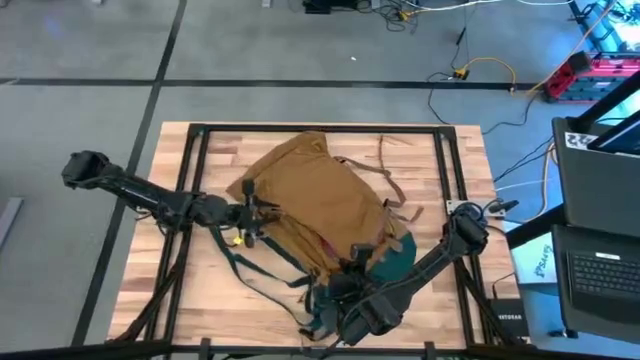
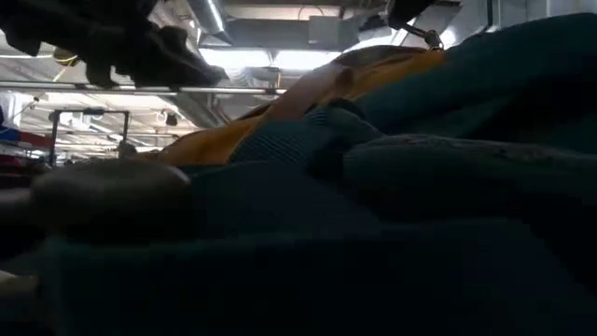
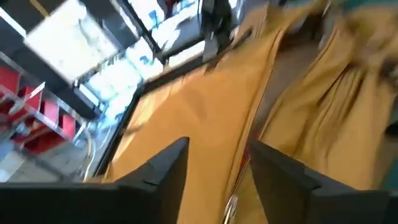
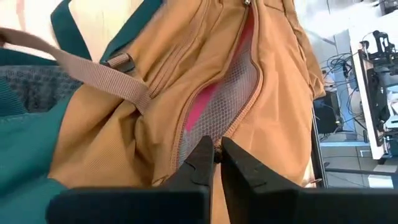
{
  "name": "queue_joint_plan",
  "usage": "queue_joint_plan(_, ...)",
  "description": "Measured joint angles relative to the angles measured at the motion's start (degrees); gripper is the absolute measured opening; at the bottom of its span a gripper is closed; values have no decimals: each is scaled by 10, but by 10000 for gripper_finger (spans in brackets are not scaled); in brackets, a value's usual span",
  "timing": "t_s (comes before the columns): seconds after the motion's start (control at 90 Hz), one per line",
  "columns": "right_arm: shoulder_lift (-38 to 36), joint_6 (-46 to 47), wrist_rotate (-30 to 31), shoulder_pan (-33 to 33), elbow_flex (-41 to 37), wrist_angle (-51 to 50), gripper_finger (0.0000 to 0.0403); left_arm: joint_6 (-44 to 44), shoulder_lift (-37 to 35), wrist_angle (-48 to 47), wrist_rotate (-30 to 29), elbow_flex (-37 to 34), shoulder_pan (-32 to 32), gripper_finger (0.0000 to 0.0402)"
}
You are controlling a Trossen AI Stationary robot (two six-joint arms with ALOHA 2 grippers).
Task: Unpack backpack
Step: Open the brown backpack
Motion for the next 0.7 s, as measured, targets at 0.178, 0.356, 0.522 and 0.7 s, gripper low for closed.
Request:
queue_joint_plan(0.178,1,-10,9,-4,0,8,0,7,51,73,36,4,-23,188)
queue_joint_plan(0.356,1,-15,9,-14,0,14,0,21,158,92,43,63,-22,195)
queue_joint_plan(0.522,1,-41,9,-15,0,39,0,57,253,96,15,149,-12,196)
queue_joint_plan(0.7,1,-44,8,-15,0,49,0,73,319,94,38,209,11,196)
